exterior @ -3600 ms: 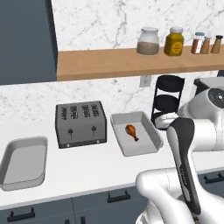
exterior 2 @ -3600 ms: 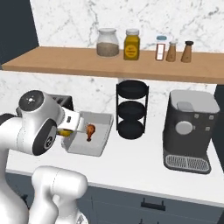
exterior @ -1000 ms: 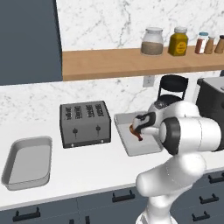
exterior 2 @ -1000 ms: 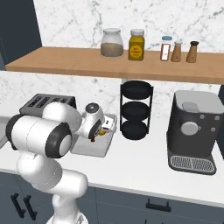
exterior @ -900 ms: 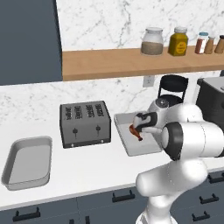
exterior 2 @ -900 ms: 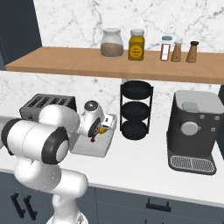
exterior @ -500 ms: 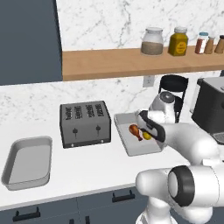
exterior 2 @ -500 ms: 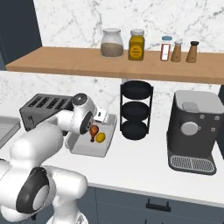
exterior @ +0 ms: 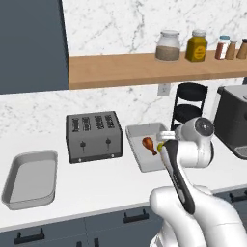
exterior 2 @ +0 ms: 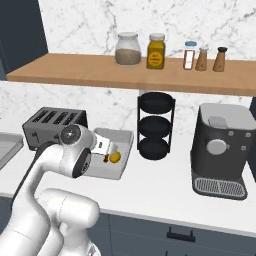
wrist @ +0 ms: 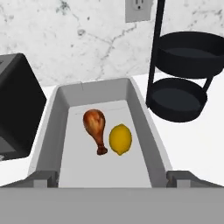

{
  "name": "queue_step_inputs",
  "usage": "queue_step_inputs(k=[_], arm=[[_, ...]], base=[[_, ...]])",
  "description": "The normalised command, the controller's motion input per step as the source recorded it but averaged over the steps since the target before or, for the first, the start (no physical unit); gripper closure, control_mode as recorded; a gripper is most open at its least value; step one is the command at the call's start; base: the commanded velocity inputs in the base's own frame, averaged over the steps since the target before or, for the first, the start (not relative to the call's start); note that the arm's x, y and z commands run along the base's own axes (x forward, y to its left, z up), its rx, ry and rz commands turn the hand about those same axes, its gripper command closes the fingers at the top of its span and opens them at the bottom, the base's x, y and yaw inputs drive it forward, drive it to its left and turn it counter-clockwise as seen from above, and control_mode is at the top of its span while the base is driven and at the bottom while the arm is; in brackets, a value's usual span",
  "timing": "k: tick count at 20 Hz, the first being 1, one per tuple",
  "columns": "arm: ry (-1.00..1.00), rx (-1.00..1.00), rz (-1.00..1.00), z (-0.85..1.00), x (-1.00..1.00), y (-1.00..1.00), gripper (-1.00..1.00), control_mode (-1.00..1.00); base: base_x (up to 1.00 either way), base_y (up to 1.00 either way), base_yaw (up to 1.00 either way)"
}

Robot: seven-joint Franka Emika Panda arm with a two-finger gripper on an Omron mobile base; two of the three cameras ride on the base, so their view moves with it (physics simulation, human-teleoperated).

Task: Place one lemon and one chicken drumstick in each tupperware on the nearby counter, to pack two identical lunches.

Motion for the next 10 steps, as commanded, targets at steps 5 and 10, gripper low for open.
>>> queue_step_inputs(k=[5, 10], arm=[[0.00, -0.02, 0.18, 0.04, -1.00, 0.55, -1.00, -1.00], [0.00, -0.01, 0.03, 0.00, -0.20, 0.11, -1.00, 1.00]], base=[[0.00, 0.00, 0.00], [-0.80, 0.13, 0.02]])
